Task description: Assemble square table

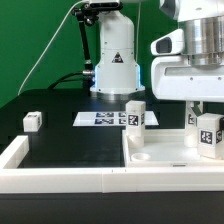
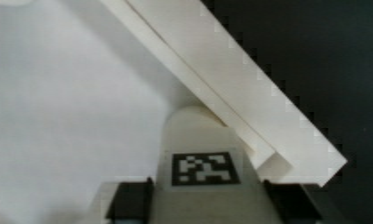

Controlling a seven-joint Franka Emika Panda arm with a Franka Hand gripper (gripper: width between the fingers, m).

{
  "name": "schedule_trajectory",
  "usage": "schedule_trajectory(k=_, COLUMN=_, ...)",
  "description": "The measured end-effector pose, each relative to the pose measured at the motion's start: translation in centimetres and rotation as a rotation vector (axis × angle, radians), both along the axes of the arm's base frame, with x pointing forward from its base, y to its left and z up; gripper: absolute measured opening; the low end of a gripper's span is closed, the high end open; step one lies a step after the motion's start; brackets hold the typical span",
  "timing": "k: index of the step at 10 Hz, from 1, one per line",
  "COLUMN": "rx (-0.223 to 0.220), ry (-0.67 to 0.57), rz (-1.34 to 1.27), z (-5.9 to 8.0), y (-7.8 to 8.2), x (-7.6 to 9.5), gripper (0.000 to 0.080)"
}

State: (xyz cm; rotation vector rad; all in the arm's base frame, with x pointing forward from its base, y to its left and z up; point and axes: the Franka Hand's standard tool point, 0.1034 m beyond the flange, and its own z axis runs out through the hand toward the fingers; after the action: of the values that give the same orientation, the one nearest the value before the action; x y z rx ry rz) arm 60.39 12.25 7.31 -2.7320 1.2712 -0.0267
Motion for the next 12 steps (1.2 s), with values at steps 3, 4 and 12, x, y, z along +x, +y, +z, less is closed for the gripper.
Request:
schedule_trajectory(k=3, rx=0.006, ry=0.009, rz=-0.083, z=-0.02, y=0.1, x=0.04, gripper=0.0292)
schedule_trajectory(k=4, rx=0.006, ry=0.009, rz=-0.078, z=-0.04, y=0.11, x=0.03, gripper=0.0292)
schedule_trajectory(k=12, rx=-0.06, ry=-0.047, rz=0.624, z=0.08, y=-0.03, x=0.3, gripper=0.0649)
